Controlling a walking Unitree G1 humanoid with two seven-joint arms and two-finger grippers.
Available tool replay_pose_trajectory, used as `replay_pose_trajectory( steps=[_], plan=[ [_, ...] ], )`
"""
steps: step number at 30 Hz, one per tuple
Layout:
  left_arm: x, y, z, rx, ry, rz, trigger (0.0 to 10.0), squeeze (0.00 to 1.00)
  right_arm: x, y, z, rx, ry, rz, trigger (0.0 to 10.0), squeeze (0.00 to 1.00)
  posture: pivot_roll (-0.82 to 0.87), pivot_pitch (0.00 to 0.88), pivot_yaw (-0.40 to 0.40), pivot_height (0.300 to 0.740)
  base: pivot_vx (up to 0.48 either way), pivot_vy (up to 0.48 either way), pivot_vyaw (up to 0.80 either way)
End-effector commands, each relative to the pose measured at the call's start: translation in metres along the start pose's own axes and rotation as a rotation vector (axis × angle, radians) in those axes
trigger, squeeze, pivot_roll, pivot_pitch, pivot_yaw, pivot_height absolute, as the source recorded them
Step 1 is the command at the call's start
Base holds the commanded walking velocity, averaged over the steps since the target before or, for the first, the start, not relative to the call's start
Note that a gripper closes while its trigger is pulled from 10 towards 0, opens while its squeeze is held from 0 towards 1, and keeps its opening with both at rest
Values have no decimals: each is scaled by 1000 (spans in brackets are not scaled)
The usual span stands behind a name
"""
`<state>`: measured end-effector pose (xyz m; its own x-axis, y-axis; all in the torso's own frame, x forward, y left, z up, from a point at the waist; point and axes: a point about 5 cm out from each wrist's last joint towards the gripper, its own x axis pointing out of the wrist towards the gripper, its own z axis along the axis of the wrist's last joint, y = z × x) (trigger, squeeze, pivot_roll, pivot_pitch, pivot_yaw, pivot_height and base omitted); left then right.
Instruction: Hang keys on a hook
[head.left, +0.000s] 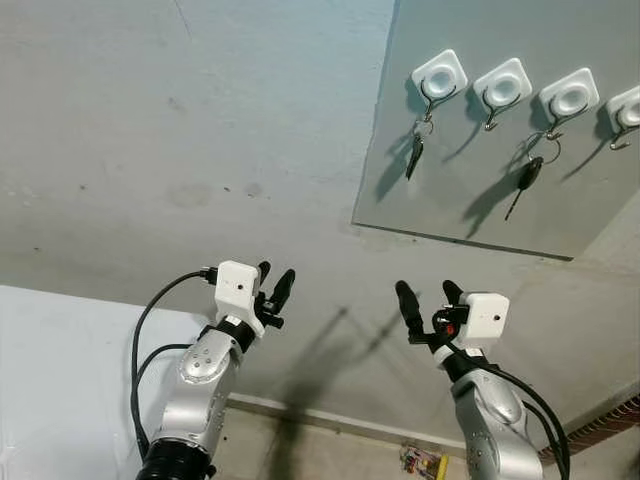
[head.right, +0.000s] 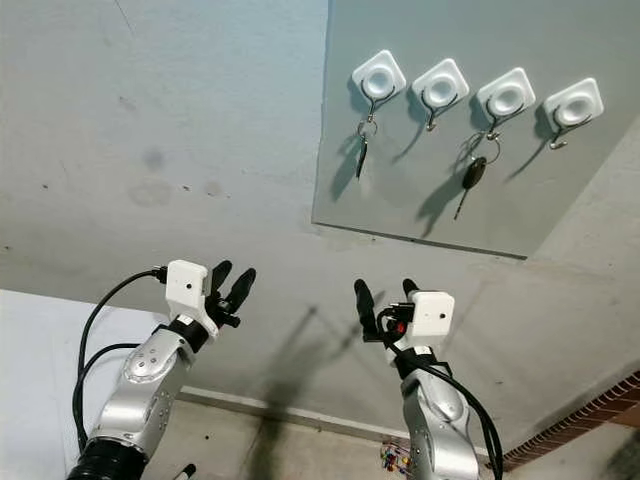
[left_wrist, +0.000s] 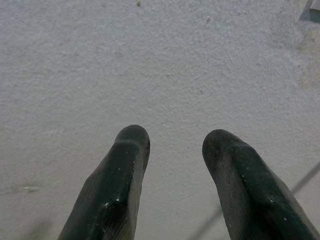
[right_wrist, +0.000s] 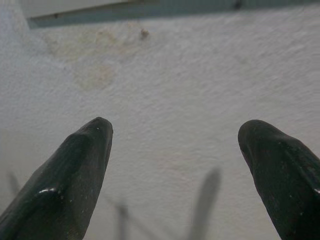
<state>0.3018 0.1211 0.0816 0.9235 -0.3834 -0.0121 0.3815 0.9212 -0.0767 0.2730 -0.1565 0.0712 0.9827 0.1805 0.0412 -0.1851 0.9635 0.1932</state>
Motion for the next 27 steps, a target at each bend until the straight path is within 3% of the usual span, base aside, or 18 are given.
replay_pose_trajectory(
  steps=[1, 15, 21, 27],
  plan=[
    [2, -5, 3, 3, -10, -20, 10000, 0, 0, -5, 3, -19, -6, -7, 10000, 0, -64, 0, -37, 740, 0, -428, 0],
    [4, -7, 4, -7, -14, -29, 10000, 0, 0, -5, 3, -26, -2, 6, 10000, 0, -68, 0, -37, 740, 0, -430, 0],
    [5, -5, 4, -20, -17, 6, 10000, 0, 0, -4, 3, -24, 0, 14, 10000, 0, -67, 0, -37, 740, 0, 0, 138],
    [6, -6, 5, -16, -15, 1, 10000, 0, 0, -3, 2, -43, 10, 25, 10000, 0, -68, 0, -34, 740, 0, 0, 800]
  ],
)
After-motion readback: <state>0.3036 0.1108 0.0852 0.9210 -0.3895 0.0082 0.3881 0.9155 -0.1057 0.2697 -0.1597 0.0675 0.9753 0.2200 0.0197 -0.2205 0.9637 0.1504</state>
